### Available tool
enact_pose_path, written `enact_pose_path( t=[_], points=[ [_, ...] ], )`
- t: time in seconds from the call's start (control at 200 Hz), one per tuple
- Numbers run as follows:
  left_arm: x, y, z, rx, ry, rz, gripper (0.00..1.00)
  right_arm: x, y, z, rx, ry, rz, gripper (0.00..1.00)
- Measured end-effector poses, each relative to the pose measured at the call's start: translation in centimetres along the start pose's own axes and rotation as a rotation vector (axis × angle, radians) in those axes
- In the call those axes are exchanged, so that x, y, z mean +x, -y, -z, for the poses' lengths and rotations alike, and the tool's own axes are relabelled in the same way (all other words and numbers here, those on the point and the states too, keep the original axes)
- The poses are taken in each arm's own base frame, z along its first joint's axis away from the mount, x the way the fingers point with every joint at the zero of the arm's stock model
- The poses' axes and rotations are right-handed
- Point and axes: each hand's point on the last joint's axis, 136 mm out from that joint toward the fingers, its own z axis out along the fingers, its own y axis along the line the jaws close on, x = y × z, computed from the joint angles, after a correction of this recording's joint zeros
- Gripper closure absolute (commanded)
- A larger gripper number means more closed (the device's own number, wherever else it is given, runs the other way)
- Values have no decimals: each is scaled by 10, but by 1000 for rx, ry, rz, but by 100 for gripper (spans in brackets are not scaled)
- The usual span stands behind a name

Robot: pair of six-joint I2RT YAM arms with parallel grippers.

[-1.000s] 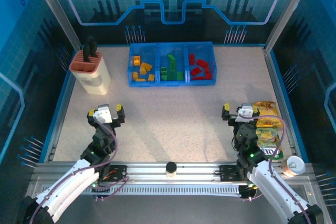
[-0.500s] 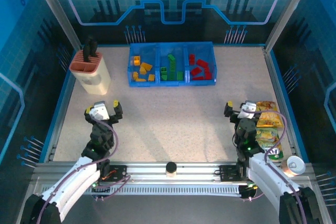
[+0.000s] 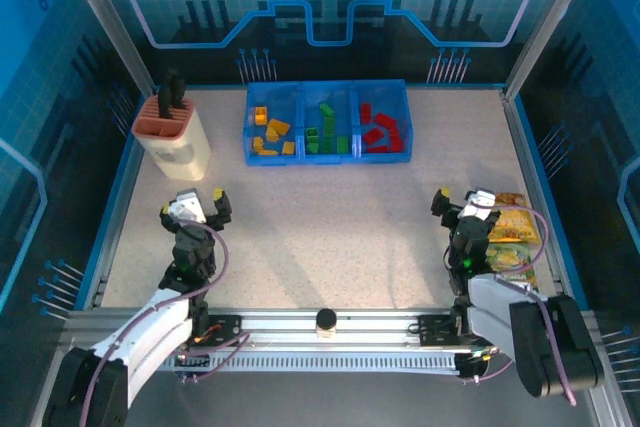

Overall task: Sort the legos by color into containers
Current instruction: Reset both arms

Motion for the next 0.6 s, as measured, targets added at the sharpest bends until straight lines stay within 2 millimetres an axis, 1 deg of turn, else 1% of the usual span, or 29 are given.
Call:
enact_pose_path(
  t=[0.17, 0.335, 0.455, 0.6],
  points=[
    [6, 2, -7, 5, -16, -6, 1, 10, 3, -7, 3, -24, -22, 0],
    [21, 5, -14, 14, -58, -28, 1, 2, 9, -8, 12, 1, -78, 0],
    [32, 10, -21, 30, -91, -53, 1, 2, 16, -9, 27, -2, -106, 0],
    [34, 23, -32, 66, -99, -78, 1, 3, 17, -10, 25, -8, -127, 0]
  ],
)
